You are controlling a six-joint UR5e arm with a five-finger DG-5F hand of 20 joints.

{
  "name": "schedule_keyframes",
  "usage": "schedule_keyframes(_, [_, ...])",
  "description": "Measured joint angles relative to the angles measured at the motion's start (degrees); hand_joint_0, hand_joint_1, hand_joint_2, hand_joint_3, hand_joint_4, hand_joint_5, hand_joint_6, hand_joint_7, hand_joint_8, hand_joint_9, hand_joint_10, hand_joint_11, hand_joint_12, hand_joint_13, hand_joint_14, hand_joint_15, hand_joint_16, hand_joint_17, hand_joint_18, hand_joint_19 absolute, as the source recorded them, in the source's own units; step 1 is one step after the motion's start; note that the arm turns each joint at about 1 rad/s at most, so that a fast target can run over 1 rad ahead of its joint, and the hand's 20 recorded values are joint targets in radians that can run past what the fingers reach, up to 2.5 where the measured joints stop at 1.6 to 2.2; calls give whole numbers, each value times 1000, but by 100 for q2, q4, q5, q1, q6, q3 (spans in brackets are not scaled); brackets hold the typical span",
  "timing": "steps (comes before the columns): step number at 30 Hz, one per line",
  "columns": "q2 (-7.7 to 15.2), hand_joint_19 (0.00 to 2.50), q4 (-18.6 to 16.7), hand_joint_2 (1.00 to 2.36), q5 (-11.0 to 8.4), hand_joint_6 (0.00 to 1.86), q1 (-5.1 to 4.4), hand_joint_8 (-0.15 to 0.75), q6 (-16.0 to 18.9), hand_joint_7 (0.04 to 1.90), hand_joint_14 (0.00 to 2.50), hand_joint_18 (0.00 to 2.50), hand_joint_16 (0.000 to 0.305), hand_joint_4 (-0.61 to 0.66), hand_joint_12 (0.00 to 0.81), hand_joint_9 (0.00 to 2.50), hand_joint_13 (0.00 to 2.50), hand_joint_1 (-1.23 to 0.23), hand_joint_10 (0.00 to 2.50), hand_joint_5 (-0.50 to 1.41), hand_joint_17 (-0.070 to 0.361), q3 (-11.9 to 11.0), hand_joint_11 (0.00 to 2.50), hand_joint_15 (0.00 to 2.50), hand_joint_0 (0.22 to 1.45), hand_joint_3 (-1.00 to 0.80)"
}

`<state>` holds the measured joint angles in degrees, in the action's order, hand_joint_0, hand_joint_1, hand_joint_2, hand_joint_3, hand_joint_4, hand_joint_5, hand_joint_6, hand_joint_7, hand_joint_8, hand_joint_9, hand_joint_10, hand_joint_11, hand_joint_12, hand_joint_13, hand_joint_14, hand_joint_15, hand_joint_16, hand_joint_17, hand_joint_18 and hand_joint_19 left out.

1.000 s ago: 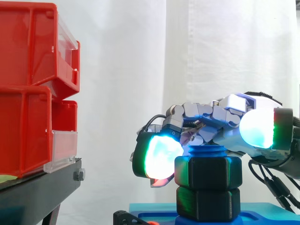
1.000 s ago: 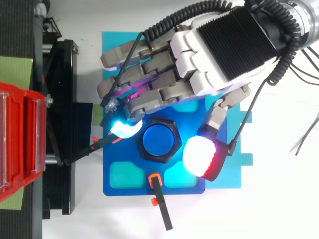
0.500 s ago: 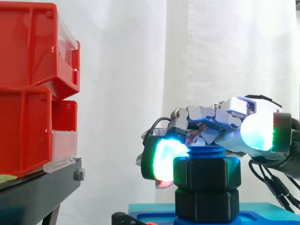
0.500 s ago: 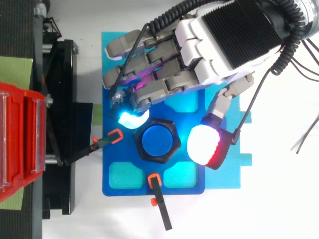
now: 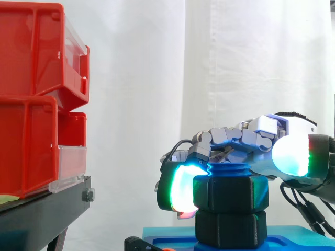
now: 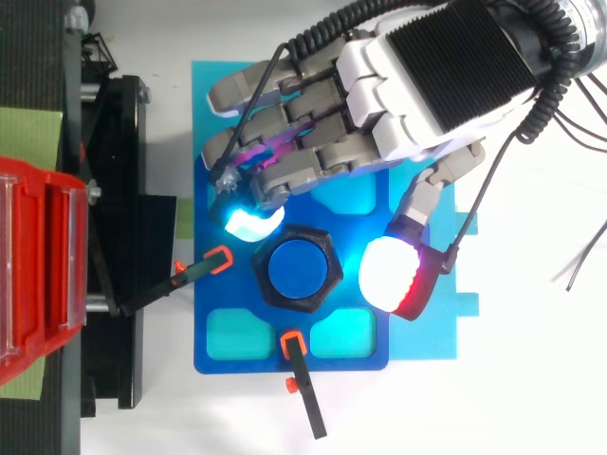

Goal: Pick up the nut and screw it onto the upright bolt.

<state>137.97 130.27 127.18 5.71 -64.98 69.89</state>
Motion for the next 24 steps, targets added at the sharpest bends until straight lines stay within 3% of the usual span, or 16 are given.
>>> schedule_keyframes(5, [1, 0, 30, 1000, 0, 504, -8, 244, -33, 1162, 0, 276, 30, 262, 261, 791, 585, -120, 0, -44, 67, 5, 0, 0, 485, -500])
schedule_keyframes(12, [0, 0, 58, 1000, 0, 504, -21, 246, -53, 1205, 0, 277, 29, 254, 259, 801, 590, -122, 0, -41, 66, 7, 0, 0, 487, -500])
schedule_keyframes(24, [-5, 0, 30, 1000, 0, 504, -3, 243, -30, 983, 0, 286, 29, 246, 256, 803, 599, -129, 0, -77, 66, 8, 0, 0, 489, -500])
